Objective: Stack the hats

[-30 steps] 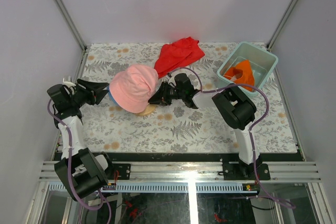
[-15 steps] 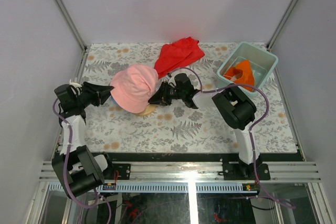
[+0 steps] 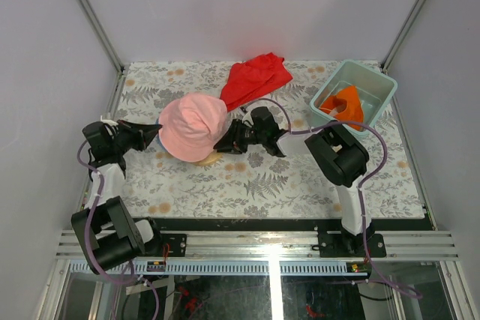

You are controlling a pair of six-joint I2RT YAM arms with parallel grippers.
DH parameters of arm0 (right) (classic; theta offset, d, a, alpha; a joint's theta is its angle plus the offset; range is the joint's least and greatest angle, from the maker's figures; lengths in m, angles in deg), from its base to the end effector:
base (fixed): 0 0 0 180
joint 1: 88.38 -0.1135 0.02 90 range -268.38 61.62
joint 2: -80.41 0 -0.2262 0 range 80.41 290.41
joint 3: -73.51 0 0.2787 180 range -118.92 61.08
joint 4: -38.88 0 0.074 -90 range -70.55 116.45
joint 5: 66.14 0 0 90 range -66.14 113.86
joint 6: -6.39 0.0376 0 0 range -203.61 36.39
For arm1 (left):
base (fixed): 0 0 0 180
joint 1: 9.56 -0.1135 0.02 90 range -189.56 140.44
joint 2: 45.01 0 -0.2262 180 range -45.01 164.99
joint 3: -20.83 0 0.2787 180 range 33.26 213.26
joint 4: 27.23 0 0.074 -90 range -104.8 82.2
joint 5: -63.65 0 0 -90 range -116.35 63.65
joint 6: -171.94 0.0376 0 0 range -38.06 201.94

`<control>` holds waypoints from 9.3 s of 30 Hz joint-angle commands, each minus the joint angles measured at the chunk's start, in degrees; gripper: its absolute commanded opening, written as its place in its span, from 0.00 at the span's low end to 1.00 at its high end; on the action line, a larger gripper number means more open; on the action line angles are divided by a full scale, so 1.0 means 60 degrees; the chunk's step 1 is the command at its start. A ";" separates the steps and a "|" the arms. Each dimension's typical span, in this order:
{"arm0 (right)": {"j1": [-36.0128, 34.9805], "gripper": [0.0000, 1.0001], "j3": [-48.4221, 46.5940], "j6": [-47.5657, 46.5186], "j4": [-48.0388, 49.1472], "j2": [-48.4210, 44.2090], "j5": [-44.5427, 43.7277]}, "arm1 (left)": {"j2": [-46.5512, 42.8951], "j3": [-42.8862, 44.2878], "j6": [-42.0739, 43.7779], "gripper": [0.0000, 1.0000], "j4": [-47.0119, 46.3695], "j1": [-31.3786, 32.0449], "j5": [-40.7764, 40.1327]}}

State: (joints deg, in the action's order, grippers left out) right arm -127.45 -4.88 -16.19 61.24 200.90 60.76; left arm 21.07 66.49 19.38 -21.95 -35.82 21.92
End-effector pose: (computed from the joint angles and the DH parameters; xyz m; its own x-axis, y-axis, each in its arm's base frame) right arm 0.3270 0.2945 0.0864 -0.9712 0.1626 -0.1742 -0.1199 0.2982 0.9470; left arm 0.2624 0.0981 0.1801 -0.4531 -0.8822 -0.1280 -0.2030 0.2419 -0.9488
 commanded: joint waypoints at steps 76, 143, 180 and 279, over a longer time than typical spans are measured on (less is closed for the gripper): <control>0.1543 0.00 0.0866 -0.2072 -0.0768 -0.1663 0.0573 | 0.3806 -0.1145 0.0686 0.00 -0.2955 0.0483 -0.0349; 0.4439 0.61 -0.2741 -0.5419 -0.9715 -0.6883 -0.4873 | 0.6167 -0.0713 -0.1224 0.00 -0.5057 0.2651 -0.2550; 0.6409 0.76 -0.6925 -0.8252 -1.4457 -0.1868 -0.8300 | 0.4856 0.0694 0.0461 0.32 -0.1842 0.1763 -0.2341; -0.0440 0.00 -1.3954 -1.1428 -1.2147 0.0517 -1.0389 | -0.0412 0.2431 0.2036 0.49 0.2475 0.3126 -0.1295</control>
State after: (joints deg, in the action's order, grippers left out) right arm -129.39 -86.69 -83.01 -15.31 203.74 0.70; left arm 20.57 83.08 32.88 -2.98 -16.76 11.43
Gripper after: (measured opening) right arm 0.033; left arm 0.488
